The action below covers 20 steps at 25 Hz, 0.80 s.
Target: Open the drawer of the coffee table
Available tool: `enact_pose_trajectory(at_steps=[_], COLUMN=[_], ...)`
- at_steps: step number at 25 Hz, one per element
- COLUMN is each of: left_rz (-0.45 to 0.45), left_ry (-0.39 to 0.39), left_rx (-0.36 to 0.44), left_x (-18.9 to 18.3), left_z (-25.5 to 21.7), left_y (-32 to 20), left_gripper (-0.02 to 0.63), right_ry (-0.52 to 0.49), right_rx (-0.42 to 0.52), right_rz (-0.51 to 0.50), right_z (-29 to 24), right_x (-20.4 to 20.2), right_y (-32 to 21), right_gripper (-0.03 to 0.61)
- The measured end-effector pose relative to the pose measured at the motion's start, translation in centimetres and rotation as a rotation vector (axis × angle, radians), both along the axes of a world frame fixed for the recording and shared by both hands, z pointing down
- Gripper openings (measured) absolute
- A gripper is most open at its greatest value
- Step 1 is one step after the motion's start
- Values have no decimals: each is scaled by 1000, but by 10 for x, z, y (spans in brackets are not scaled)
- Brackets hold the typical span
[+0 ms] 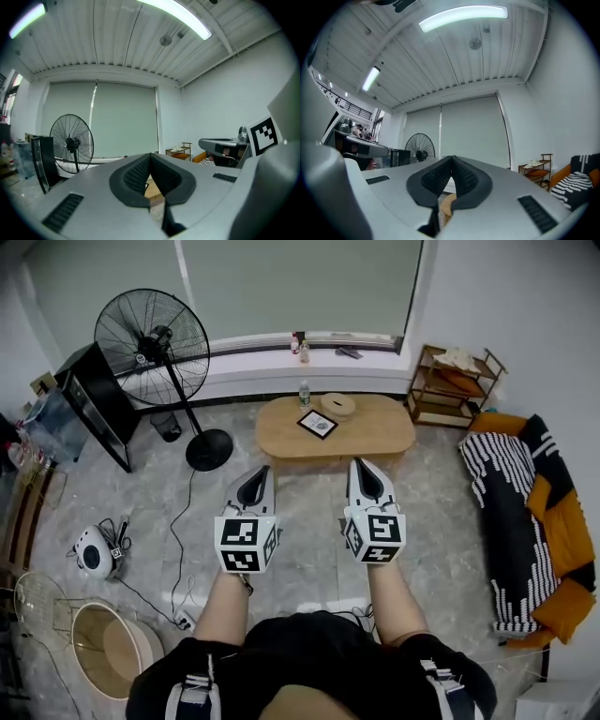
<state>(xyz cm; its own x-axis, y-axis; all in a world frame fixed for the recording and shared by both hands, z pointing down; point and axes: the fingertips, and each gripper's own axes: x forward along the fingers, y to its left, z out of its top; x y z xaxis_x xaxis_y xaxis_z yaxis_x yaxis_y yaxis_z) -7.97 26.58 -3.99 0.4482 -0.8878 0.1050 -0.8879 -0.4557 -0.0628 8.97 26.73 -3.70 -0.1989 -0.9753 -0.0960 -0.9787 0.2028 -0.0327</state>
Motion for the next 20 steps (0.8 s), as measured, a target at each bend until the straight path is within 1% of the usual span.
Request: enact_pose_trajectory(at_steps=[6, 12, 20], left_rz=[-6, -9, 6], left_ry=[-4, -1, 26], left_rx=[19, 22, 26], left_x=[-17, -34, -75], left_z=[-8, -6, -4], left_y=[11, 17, 11], left_gripper=[20, 20, 20], right_ry=[-10, -7, 18], right_rx=[17, 28, 23], right_rz=[-26, -36, -33], right_z=[-5, -10, -8], right_x=[-25, -45, -90], right_y=[12, 15, 13], right_gripper=[15, 15, 15])
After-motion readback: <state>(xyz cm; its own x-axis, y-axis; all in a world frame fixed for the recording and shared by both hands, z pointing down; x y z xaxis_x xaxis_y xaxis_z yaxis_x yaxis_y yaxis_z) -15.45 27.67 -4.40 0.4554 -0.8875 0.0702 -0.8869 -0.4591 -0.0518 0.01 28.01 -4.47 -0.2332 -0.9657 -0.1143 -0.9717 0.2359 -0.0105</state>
